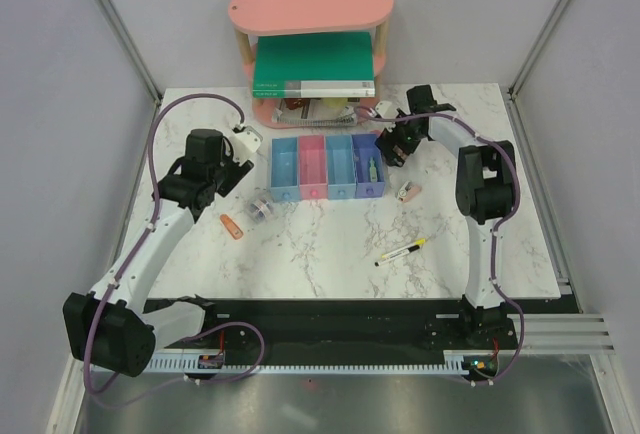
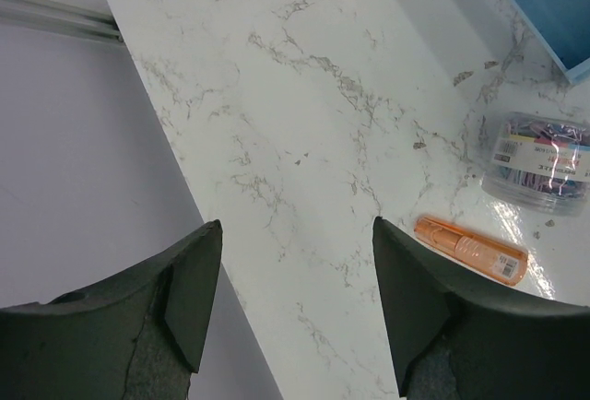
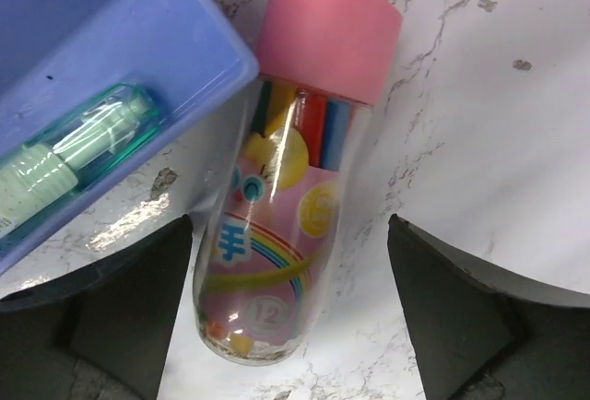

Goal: Sort the stationery into containers
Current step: Pick up the pen from the center of the board.

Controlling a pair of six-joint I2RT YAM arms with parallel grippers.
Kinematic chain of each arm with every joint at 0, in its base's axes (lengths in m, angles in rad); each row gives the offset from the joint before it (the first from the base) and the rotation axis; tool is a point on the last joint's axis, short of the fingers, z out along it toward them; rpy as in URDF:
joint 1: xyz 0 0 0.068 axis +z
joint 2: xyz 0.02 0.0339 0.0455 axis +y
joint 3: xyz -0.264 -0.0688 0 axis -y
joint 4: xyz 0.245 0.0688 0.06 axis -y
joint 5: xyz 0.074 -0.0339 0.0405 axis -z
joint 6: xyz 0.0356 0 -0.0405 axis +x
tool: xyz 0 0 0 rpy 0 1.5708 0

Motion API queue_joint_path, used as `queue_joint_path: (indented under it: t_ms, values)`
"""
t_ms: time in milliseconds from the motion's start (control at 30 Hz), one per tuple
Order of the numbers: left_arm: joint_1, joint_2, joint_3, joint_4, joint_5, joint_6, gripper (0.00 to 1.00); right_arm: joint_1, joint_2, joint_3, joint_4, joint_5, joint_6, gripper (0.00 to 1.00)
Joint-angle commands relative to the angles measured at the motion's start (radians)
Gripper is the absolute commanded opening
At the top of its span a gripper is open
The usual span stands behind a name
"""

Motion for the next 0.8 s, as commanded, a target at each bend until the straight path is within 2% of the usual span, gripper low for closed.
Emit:
queue_joint_path:
  t_ms: [0,33,100,133,200,233,267,300,333,500,600,767]
  values:
    - [-0.001,-0.017,0.050,-0.029,-0.017,0.034,0.73,-0.021,0.027,0.035,0.034,-0.062,0.004,0.89]
    - [-0.001,-0.015,0.053,-0.030,-0.016,0.034,0.73,-0.021,0.028,0.030,0.034,-0.068,0.004,0.78]
    - [-0.001,-0.011,0.061,-0.037,-0.016,0.032,0.73,-0.031,0.019,0.006,0.032,-0.074,0.004,0.70]
    - [-0.001,-0.011,0.064,-0.037,-0.016,0.032,0.74,-0.034,0.013,-0.008,0.032,-0.076,0.002,0.61]
    - [-0.001,-0.012,0.072,-0.043,-0.014,0.034,0.74,-0.046,-0.015,-0.050,0.034,-0.077,0.002,0.51]
    - [-0.001,-0.015,0.075,-0.043,-0.014,0.035,0.74,-0.052,-0.027,-0.065,0.034,-0.079,0.002,0.38]
    - [-0.001,-0.017,0.078,-0.044,-0.013,0.037,0.73,-0.058,-0.054,-0.097,0.040,-0.080,0.002,0.31]
    - [-0.001,-0.021,0.080,-0.047,-0.011,0.037,0.74,-0.072,-0.070,-0.112,0.044,-0.079,0.014,0.19]
    - [-0.001,-0.023,0.083,-0.049,-0.008,0.038,0.73,-0.080,-0.099,-0.137,0.055,-0.076,0.022,0.14]
    - [-0.001,-0.027,0.110,-0.078,0.012,0.014,0.73,-0.115,-0.206,-0.194,0.063,-0.039,0.041,0.01]
    - [-0.001,-0.027,0.158,-0.131,0.053,-0.015,0.73,-0.115,-0.306,-0.244,0.093,0.002,0.039,0.00]
    - [-0.004,-0.012,0.242,-0.248,0.209,-0.055,0.73,-0.106,-0.519,-0.352,0.139,0.090,0.012,0.00]
